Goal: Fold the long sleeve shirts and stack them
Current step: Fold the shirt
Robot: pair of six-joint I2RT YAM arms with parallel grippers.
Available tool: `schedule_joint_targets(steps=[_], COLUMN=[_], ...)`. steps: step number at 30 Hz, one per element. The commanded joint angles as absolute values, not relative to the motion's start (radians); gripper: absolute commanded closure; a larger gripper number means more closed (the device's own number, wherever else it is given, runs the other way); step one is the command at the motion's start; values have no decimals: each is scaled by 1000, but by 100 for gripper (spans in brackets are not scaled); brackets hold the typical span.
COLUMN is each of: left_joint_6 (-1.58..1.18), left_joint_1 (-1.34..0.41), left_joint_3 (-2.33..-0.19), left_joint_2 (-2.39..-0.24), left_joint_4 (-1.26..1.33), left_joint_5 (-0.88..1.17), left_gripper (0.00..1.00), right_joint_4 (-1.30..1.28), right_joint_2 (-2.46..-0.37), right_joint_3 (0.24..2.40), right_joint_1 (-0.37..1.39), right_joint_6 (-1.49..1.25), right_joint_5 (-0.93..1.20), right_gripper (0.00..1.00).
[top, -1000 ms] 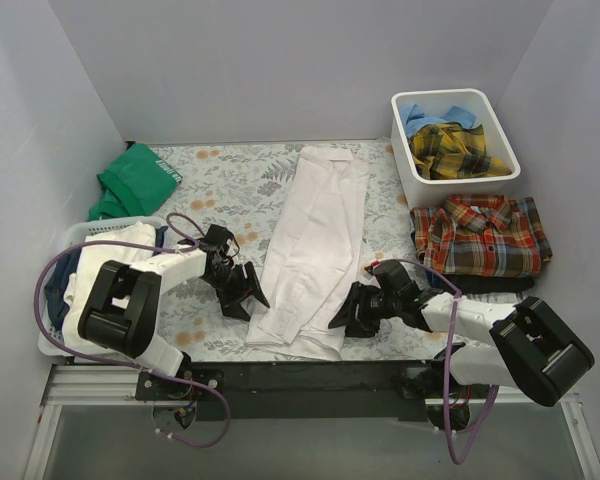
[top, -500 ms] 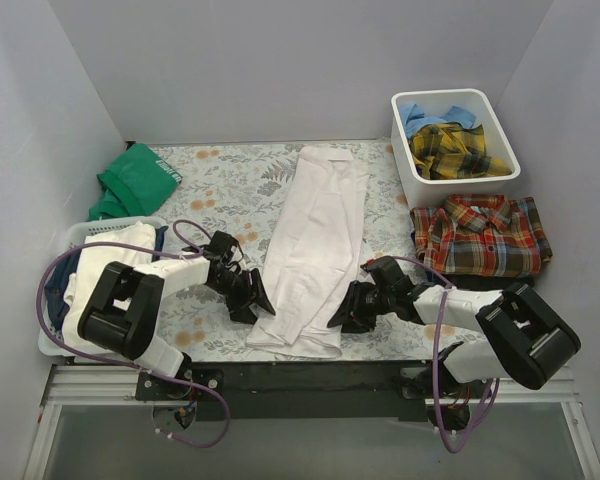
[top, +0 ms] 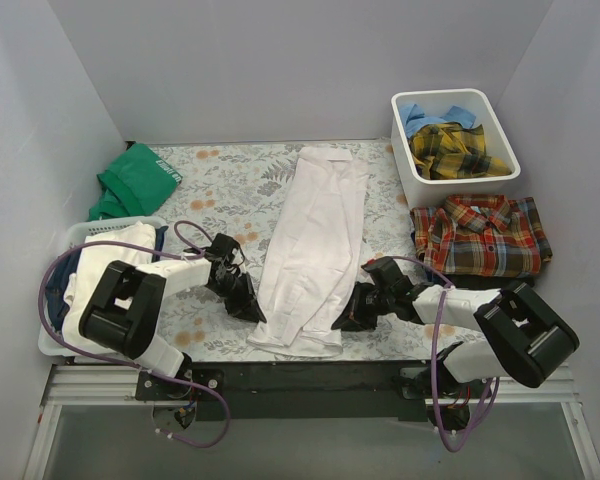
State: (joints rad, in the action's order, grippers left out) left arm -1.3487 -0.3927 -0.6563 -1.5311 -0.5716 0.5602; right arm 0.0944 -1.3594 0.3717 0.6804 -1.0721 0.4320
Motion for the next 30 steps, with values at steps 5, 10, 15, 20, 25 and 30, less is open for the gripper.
schedule_joint_targets(steps=[5, 10, 15, 20, 25, 30], left_joint_6=[-1345, -1374, -1367, -1376, -1390, -1413], left_joint_1=[-413, -434, -443, -445, -445, -445], left_joint_3=[-684, -703, -755, -837, -955, -1020], left_joint_2=[-1456, -1350, -1328, -1348, -1385, -1401], left_joint_4=[-595, -630, -683, -687, -704, -704], left_joint_5=[545, 558, 531, 515, 482, 456], left_gripper=[100, 100, 100, 100, 100, 100], right_joint_4=[6, 11, 11, -30, -84, -100], right_joint_2=[-1289, -1140, -1005, -977, -1011, -1014], right_joint_3=[362, 325, 308, 373, 466, 528], right_joint_1=[712, 721, 721, 719, 700, 634], right_joint_6=[-959, -956, -1028, -1016, -963, -937], right_joint_5=[336, 385, 403, 370, 344, 321], right_gripper=[99, 99, 99, 99, 99, 99])
